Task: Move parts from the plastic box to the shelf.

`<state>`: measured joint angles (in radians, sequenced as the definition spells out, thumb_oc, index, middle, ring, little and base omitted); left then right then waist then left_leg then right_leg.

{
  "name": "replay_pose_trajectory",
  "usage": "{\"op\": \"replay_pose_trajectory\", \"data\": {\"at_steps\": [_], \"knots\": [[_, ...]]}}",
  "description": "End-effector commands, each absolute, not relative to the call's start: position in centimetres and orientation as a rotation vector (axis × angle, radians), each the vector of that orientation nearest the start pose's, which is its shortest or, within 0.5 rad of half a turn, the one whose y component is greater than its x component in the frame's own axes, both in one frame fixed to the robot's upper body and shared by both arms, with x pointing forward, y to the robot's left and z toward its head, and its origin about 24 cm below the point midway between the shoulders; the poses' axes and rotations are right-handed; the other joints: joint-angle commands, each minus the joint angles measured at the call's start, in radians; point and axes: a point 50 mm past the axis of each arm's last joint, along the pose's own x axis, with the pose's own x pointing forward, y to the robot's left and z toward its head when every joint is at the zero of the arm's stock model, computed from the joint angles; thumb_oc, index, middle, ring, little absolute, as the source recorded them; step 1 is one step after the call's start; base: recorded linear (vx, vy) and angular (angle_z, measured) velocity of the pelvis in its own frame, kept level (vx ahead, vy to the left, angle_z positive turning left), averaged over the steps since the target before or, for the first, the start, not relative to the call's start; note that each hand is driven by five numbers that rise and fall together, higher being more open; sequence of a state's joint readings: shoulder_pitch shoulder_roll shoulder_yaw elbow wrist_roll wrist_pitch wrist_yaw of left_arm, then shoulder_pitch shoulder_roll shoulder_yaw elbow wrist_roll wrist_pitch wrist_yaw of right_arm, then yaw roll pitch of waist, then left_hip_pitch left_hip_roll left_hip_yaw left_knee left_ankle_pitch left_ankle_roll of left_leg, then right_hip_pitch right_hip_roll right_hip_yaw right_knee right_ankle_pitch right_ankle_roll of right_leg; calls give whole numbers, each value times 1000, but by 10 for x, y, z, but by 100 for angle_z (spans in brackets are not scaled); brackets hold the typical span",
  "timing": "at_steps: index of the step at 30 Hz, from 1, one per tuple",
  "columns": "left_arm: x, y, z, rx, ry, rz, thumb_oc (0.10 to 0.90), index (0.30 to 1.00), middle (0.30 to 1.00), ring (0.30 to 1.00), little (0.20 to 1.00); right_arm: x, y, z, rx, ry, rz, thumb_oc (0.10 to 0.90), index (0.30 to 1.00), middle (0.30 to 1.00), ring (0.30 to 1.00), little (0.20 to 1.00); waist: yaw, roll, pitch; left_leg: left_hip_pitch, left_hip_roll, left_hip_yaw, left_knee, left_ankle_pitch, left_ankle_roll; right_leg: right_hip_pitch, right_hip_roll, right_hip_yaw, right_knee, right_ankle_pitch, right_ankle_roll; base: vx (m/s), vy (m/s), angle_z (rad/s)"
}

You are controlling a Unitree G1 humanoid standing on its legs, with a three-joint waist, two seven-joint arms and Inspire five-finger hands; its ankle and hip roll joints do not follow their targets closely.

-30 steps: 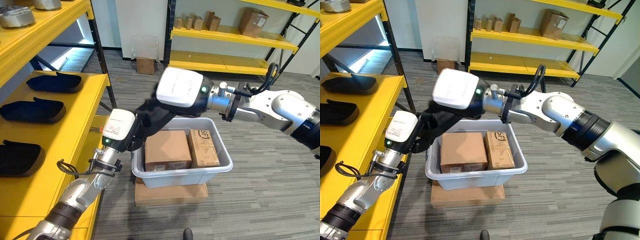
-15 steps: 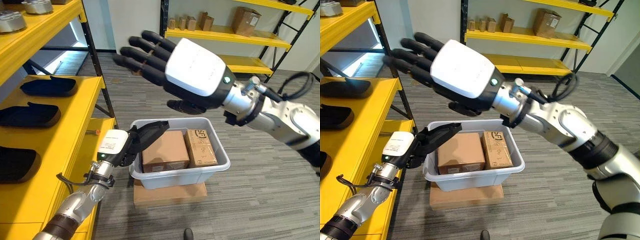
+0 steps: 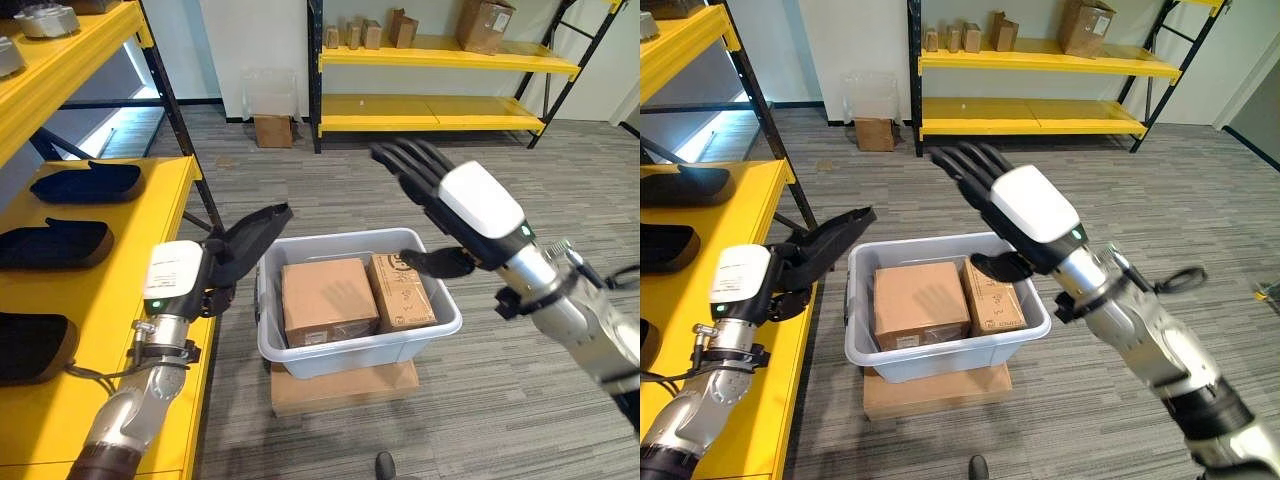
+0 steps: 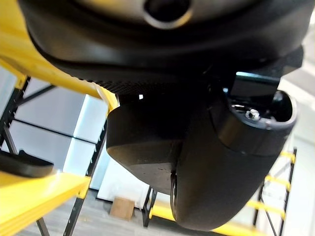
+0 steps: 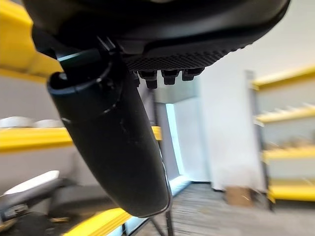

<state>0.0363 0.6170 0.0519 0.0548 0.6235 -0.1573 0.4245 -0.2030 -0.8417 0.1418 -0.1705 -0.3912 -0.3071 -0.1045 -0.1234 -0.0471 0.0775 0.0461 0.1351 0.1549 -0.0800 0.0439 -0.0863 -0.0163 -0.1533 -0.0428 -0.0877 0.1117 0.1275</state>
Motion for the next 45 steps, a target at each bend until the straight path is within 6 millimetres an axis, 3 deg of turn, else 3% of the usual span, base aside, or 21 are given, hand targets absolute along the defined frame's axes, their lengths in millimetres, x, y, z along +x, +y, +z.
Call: {"op": "replay_pose_trajectory", "data": {"at_steps": [1,3,9,13,17,19,22,23,24,26,30,32,34,35,37,39,40,41,45], "knots": [[247,265,170,1102,-674,488,400,300,300,300,300,263,-212,206,-1106,-806,10,900,1000,1000,1000,1000,22,23,-70,85,35,-54,-7,-104,-2,-29,-55,6,40,-18,70,6,-53,-2],[243,263,171,1073,-684,485,400,300,300,300,300,262,-214,193,-1050,-760,-9,900,1000,1000,1000,1000,23,34,-59,81,40,-60,-7,-100,-2,-40,-50,3,73,-38,62,-12,-45,0],[235,259,173,1008,-702,456,400,300,300,300,300,264,-204,185,-979,-754,3,900,1000,1000,1000,1000,27,63,-20,65,68,-76,-7,-75,-4,-114,-12,0,223,-125,34,-54,-77,2],[227,255,175,953,-727,456,400,300,300,300,300,271,-188,178,-847,-759,26,900,1000,1000,1000,1000,60,76,20,23,103,-101,49,-52,-12,-163,12,-20,325,-179,2,-56,-171,11],[220,251,178,925,-758,455,400,300,300,300,300,277,-168,185,-787,-810,82,900,1000,1000,1000,1000,90,92,40,-7,125,-114,68,-19,-22,-194,33,-29,342,-196,-16,-55,-163,-1],[216,249,179,907,-772,454,400,300,300,300,300,280,-154,192,-766,-855,120,900,1000,1000,1000,1000,115,100,58,-40,136,-137,77,31,-31,-213,46,-37,340,-196,-28,-74,-172,-1],[212,246,183,887,-801,444,400,300,300,300,300,284,-139,204,-762,-924,153,900,1000,1000,1000,1000,160,115,74,-106,139,-174,52,154,-62,-229,44,-84,298,-193,-39,-103,-170,15],[213,241,187,872,-828,429,400,300,300,300,300,285,-139,210,-776,-954,136,900,1000,1000,1000,1000,179,123,84,-166,116,-152,33,233,-75,-216,15,-145,242,-179,-45,-112,-183,44],[214,237,188,855,-840,413,400,300,300,300,300,286,-142,210,-787,-951,112,900,1000,1000,1000,1000,181,125,83,-182,101,-92,29,231,-73,-201,-2,-185,215,-180,-43,-124,-200,110],[216,230,193,850,-879,384,400,300,300,300,300,286,-144,210,-820,-961,86,900,1000,1000,1000,1000,175,126,85,-188,80,-41,44,208,-71,-186,-24,-244,175,-157,-41,-111,-208,144],[216,227,195,842,-899,372,400,300,300,300,300,282,-149,208,-838,-957,73,900,1000,1000,1000,1000,159,132,75,-138,60,-82,115,156,-64,-178,-36,-295,129,-121,-48,-109,-88,120],[216,224,194,812,-895,353,400,300,300,300,300,278,-157,196,-825,-904,67,900,1000,1000,1000,1000,118,135,50,-28,100,-29,205,147,-71,-178,-53,-391,137,-128,-63,-110,-80,107],[216,222,194,814,-896,347,400,300,300,300,300,276,-161,192,-821,-886,59,900,1000,1000,1000,1000,99,143,41,20,115,-24,217,143,-86,-169,-54,-407,151,-152,-58,-82,-20,142],[218,220,196,812,-907,336,400,300,300,300,300,274,-171,186,-822,-846,19,900,1000,1000,1000,1000,67,152,33,79,125,18,227,147,-99,-173,-72,-471,180,-158,-63,-138,-7,124],[218,220,195,811,-900,340,400,300,300,300,300,271,-179,183,-821,-823,-19,900,1000,1000,1000,1000,46,165,30,101,119,10,183,134,-102,-181,-89,-510,228,-160,-52,-139,83,163],[218,219,195,806,-903,340,400,300,300,300,300,269,-183,184,-824,-820,-35,900,1000,1000,1000,1000,39,169,29,88,116,12,158,115,-94,-187,-109,-525,266,-164,-41,8,108,137],[217,219,193,803,-891,340,400,300,300,300,300,267,-188,179,-827,-799,-46,900,1000,1000,1000,1000,36,165,20,93,116,40,128,47,-77,-185,-130,-534,303,-164,-35,104,86,51],[216,220,193,815,-889,342,400,300,300,300,300,265,-188,177,-830,-790,-42,900,1000,1000,1000,1000,39,162,19,96,114,54,107,14,-71,-184,-139,-535,317,-162,-31,113,128,71],[213,221,193,833,-889,343,400,300,300,300,300,261,-190,170,-809,-762,-52,900,1000,1000,1000,1000,58,145,17,101,107,89,80,-8,-64,-172,-162,-552,301,-126,-4,-17,133,37]]}}
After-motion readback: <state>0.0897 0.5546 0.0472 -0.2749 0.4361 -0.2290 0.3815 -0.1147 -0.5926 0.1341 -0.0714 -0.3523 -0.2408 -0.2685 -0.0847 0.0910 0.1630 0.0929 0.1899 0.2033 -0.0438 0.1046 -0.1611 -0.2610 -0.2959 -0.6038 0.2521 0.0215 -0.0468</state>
